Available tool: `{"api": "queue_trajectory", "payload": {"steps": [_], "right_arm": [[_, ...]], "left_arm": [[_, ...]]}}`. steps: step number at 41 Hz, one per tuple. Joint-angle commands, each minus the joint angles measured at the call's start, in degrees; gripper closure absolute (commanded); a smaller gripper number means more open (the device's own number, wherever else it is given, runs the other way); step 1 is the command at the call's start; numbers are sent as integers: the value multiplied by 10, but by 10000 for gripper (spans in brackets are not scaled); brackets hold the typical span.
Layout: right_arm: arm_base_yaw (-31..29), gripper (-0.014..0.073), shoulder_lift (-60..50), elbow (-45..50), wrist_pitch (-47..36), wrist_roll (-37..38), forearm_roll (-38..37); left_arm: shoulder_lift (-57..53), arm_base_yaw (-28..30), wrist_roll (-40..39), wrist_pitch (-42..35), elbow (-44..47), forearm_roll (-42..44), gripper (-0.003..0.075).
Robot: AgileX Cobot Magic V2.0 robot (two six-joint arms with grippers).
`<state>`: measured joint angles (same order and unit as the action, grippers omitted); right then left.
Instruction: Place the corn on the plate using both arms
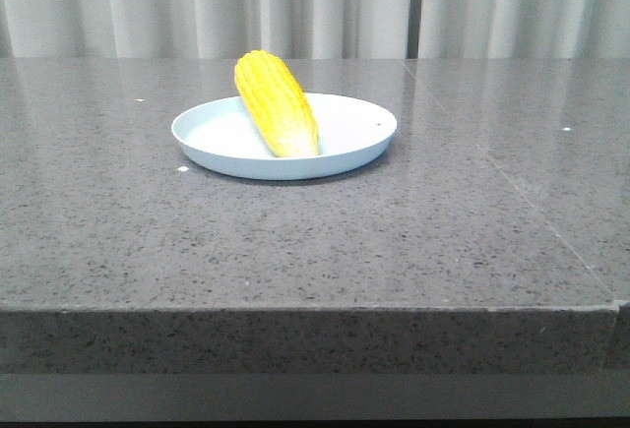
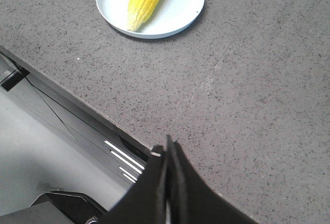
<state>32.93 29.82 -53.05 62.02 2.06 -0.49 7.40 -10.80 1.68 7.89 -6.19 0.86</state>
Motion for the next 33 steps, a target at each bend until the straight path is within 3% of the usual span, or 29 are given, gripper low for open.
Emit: {"api": "queue_trajectory", "payload": {"steps": [1,7,33], "right_arm": [[2,661,3,-12,-39,-7,-8],[2,661,3,-12,-39,-7,-8],[2,661,3,-12,-39,-7,-8]], "left_arm": [[-33,27,0,-101,33,-13,741],[-68,44,0,-141,81,-13,741],[-88,66,0,-129,79,-13,741]]}}
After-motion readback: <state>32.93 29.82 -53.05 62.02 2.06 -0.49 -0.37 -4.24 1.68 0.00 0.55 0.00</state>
